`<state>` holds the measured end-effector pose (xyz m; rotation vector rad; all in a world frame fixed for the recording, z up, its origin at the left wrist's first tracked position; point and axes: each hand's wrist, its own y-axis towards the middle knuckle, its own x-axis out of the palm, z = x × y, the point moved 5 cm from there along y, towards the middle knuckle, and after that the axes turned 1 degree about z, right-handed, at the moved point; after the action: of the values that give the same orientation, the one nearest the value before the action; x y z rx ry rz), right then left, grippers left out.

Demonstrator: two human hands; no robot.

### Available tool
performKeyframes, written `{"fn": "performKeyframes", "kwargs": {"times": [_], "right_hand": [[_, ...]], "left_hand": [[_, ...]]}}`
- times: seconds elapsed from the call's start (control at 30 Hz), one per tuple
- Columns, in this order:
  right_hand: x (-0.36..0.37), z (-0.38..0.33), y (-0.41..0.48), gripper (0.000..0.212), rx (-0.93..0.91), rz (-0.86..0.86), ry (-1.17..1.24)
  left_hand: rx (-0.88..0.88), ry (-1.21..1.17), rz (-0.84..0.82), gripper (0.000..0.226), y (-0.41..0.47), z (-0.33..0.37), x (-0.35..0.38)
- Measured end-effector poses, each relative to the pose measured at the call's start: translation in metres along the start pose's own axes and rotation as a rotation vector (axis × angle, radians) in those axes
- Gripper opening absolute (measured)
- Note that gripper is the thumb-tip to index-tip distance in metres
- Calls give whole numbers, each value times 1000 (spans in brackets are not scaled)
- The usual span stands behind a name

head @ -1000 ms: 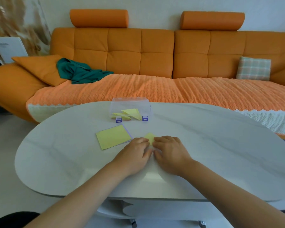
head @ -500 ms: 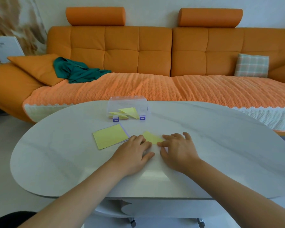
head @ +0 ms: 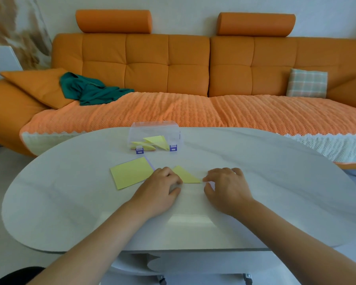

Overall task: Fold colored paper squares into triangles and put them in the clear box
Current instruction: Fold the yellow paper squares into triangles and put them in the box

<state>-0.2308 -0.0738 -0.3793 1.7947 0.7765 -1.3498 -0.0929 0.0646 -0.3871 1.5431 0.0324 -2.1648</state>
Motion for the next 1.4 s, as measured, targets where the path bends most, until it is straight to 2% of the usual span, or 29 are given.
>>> {"fn": "performKeyframes", "kwargs": {"times": [0.1,0.27,0.47,0.57,0.67,0.73,0.83,0.97,1.03,1.1,1.23,1.4], "right_hand": [[2,-7,3,35,-113,-10,72],[8,-23,14,36,-229,-42,153],[6,-26,32,35,-291,-59,216],[0,-22,41,20,-277,-24,214],[-3,-17,49,10,-163,-34,372],[-4,-13,55,10,-56,-92,558],[-10,-13,59,10,2,-203,821],[-13,-16,56,8,6,-320,991],[-10,-17,55,8,26,-322,987],[-9,-17,55,9,31,-250,890],[-12,-26,52,8,-77,-137,751],[-14,-33,50,12,-105,-109,702]], "left_hand": [[-9,-71,3,23,8,-8,-3],[12,-97,-32,42,23,-18,-8],[177,-1,-48,27,32,-14,-9],[202,30,6,25,35,-14,-12],[108,-67,102,17,34,-17,-19],[-17,-210,101,7,36,-22,-23],[-185,-430,-10,7,40,-29,-25],[-256,-583,-132,8,36,-29,-28],[-271,-591,-118,9,34,-26,-29],[-275,-569,-107,10,33,-22,-29],[-244,-508,-104,13,31,-13,-29],[-206,-468,-71,11,31,-6,-30]]}}
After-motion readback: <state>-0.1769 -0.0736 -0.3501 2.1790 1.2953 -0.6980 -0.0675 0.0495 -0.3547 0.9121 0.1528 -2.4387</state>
